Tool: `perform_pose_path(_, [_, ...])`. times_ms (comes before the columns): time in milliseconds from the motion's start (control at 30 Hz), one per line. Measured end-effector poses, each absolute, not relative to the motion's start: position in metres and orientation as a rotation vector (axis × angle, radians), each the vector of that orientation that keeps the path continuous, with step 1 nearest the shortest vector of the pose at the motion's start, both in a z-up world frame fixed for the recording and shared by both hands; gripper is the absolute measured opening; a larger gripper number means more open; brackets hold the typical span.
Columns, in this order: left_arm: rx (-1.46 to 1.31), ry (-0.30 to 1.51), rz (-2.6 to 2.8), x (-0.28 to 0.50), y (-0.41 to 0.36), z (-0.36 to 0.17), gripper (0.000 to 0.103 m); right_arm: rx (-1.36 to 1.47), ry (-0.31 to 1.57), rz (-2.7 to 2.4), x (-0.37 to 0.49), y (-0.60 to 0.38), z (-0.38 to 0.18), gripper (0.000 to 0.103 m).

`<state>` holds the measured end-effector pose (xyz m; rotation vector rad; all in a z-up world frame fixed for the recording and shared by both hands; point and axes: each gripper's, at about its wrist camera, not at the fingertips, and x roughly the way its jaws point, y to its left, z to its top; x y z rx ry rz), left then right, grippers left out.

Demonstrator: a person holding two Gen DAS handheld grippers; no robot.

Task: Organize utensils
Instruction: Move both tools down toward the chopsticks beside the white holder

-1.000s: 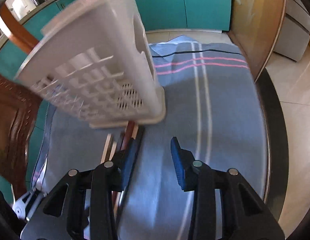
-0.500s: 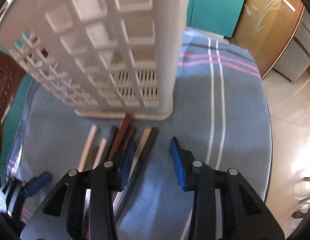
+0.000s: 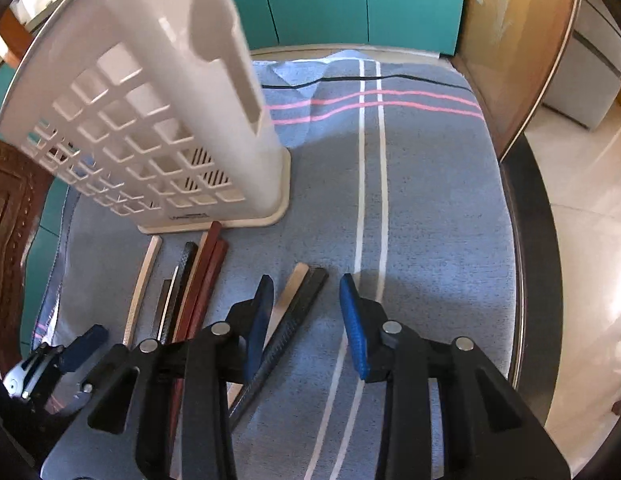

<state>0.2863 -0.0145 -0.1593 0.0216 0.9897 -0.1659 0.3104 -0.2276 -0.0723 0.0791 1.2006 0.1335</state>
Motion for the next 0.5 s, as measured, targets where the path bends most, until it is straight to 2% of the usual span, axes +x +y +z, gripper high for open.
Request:
perform_pose_path(333, [0.066,0.968,-0.145,0.287,-0.028,-0.164,0.034,0.081,1.172,0.08,0.347,-0.256,-0.084,0.036])
perform_pose_path(500, [0.068,0.957,-0.129,0.289,-0.027,-0.165,0.042,-0.028,1.142,0.059,0.347,-0.239,-0.085,0.036])
